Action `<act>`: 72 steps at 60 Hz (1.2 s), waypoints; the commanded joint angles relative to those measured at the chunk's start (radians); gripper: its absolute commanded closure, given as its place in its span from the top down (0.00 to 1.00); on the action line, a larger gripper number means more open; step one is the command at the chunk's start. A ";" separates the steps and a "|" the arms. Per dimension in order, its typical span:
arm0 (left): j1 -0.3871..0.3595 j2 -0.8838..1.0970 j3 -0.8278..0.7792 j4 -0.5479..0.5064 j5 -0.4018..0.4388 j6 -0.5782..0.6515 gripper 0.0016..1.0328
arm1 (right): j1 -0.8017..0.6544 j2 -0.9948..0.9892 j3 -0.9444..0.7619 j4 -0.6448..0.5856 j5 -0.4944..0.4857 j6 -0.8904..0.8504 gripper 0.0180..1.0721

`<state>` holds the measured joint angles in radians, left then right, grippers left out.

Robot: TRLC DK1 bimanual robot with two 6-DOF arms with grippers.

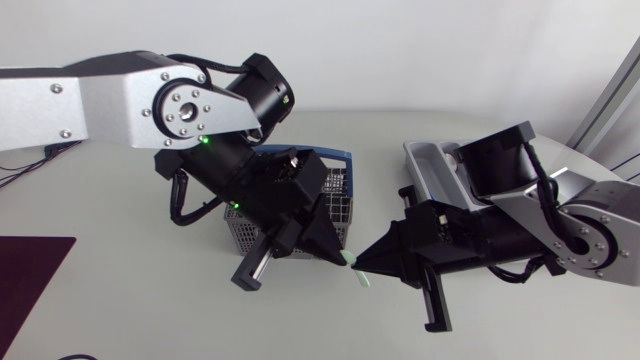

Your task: Unload the cutlery basket into the drawer organizer.

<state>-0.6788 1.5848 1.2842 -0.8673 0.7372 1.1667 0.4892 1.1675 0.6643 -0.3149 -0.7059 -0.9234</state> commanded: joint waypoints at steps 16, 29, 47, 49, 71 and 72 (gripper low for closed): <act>0.039 0.018 0.098 0.001 0.062 -0.150 0.96 | -0.008 -0.017 -0.019 -0.018 0.014 0.024 0.05; 0.085 0.004 0.090 0.068 0.056 -0.297 0.96 | -0.095 -0.038 -0.043 -0.050 0.034 -0.037 0.05; 0.079 -0.075 0.010 0.177 -0.151 -0.492 0.96 | -0.287 -0.121 -0.072 -0.128 0.131 -0.221 0.05; 0.079 -0.082 0.003 0.179 -0.168 -0.503 0.96 | -0.313 -0.131 -0.072 -0.139 0.134 -0.241 0.05; 0.110 -0.115 -0.068 0.220 -0.409 -0.653 0.96 | -0.736 -0.124 -0.094 -0.156 0.149 -0.569 0.05; 0.108 -0.117 -0.071 0.221 -0.421 -0.659 0.96 | -0.755 -0.121 -0.092 -0.158 0.146 -0.583 0.05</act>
<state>-0.5774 1.4986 1.2446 -0.6521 0.3527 0.5549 -0.1940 1.0256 0.6014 -0.4679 -0.5560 -1.4033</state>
